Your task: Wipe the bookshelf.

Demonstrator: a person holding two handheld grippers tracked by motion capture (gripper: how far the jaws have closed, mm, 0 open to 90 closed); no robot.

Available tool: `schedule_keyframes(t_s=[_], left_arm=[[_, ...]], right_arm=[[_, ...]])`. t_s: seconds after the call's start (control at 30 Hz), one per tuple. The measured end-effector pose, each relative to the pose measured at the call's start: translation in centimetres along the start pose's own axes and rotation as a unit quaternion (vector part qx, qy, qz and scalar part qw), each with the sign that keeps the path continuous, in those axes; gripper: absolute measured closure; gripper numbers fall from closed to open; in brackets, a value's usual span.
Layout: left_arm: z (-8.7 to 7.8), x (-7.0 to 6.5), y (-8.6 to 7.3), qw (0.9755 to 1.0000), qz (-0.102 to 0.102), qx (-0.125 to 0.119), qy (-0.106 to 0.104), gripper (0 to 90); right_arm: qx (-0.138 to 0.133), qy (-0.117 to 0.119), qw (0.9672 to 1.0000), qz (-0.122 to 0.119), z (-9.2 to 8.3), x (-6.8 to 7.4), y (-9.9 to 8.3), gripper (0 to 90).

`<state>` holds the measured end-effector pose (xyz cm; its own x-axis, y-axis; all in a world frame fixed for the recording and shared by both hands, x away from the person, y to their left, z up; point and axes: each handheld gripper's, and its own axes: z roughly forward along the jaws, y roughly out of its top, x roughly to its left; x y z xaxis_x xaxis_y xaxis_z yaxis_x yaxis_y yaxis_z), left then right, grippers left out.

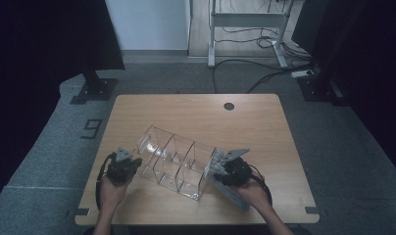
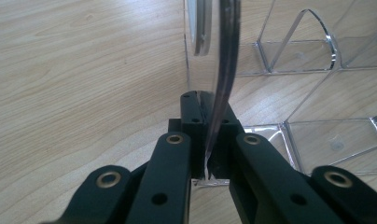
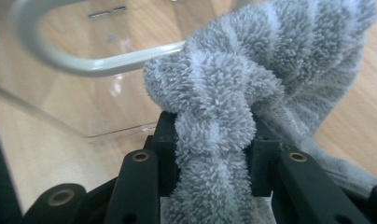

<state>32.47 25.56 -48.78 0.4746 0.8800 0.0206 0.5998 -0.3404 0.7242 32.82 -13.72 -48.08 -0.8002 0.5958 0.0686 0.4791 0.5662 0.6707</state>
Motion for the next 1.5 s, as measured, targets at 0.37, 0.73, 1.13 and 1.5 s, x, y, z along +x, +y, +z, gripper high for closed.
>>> schedule_keyframes(t_s=[0.37,0.73,1.13,1.5], left_arm=[[0.0,-0.1,0.0,1.0000,0.000,-0.001,0.001,87.3],[0.0,-0.2,0.0,1.0000,-0.001,-0.001,0.003,87.1],[0.1,-0.2,0.0,1.0000,-0.005,-0.001,0.004,86.9],[0.2,-0.5,0.1,0.9997,-0.019,0.001,0.014,87.1]], right_arm=[[0.001,-0.031,0.9993,0.020,0.6,-2.5,0.6,63.0],[0.021,-0.040,0.9989,0.015,1.6,-2.9,0.6,62.9],[0.052,-0.044,0.9976,0.011,3.8,-3.0,-0.2,62.4],[0.051,-0.040,0.9978,0.008,3.7,-2.6,-0.3,62.3]])
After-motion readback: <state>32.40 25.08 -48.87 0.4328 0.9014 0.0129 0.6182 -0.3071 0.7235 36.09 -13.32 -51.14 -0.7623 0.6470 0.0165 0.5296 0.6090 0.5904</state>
